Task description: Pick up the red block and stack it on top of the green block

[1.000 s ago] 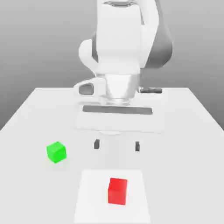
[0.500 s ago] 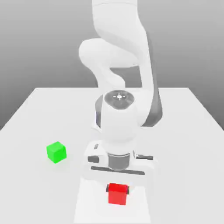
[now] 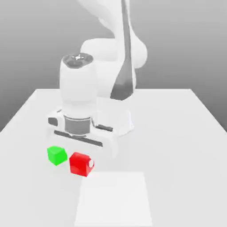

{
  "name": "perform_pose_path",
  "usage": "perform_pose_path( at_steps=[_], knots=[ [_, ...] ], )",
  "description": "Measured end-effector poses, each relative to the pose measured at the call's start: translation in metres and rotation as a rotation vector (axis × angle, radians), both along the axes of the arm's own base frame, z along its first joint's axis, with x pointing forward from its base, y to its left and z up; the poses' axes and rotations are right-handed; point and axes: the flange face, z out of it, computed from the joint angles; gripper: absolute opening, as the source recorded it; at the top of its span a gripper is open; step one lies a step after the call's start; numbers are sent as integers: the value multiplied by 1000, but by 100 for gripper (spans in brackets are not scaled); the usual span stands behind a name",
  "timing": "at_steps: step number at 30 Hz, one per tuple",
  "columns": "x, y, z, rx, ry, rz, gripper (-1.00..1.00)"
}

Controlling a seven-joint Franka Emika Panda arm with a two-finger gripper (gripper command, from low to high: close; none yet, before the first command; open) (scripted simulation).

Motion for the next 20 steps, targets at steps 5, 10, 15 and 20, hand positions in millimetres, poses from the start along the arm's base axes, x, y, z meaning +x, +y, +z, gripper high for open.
perform_pose_path(
  at_steps=[5, 10, 15, 20],
  knots=[
    [-75, -59, 9, 15, -6, -218, -100],
    [-123, -78, -3, 57, -23, -354, -100],
    [-124, -78, -37, 64, -26, -362, -100],
    [-127, -79, -56, 53, -22, -364, 100]
  ],
)
